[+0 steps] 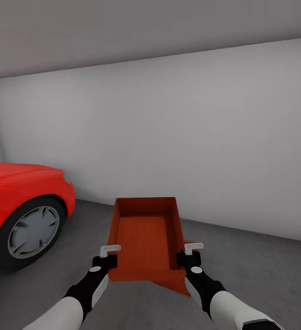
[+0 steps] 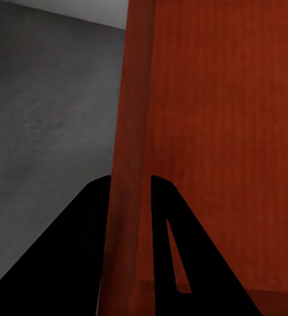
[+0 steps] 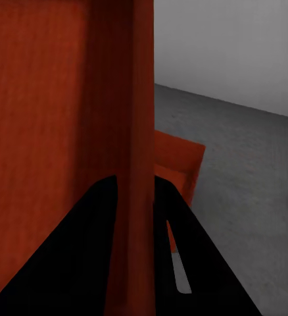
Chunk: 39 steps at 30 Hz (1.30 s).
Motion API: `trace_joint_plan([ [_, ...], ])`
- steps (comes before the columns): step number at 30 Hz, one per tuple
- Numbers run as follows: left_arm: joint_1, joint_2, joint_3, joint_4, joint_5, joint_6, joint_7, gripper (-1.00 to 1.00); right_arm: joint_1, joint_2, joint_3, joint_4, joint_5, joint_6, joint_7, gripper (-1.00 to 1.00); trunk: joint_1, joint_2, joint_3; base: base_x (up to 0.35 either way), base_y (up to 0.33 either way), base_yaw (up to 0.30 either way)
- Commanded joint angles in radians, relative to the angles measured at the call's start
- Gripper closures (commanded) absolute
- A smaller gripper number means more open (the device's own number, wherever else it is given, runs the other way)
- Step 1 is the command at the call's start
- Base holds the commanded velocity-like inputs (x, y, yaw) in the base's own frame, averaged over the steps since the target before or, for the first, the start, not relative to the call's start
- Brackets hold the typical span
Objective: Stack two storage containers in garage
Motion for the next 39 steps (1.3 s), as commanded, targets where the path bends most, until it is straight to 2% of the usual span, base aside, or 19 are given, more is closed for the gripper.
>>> trace_joint_plan([
  [1,-0.001,0.036,0.016,-0.009,-0.014,-0.052,0.017,1.0,-0.001,-0.011,-0.009,0.004,-0.002,-0.002,-0.009,1.0,0.001,-0.001,-0.002,0.305,0.203,-0.285],
  [30,-0.001,0.036,0.014,-0.009,-0.014,-0.052,0.017,1.0,-0.001,-0.011,-0.009,0.004,-0.002,-0.002,-0.009,1.0,0.001,-0.001,-0.002,0.306,0.203,-0.284],
  [39,-0.001,0.036,0.015,-0.007,-0.014,-0.052,0.017,1.0,0.0,-0.011,-0.009,0.004,-0.002,-0.006,-0.009,1.0,0.001,-0.001,-0.002,0.312,0.138,-0.068],
])
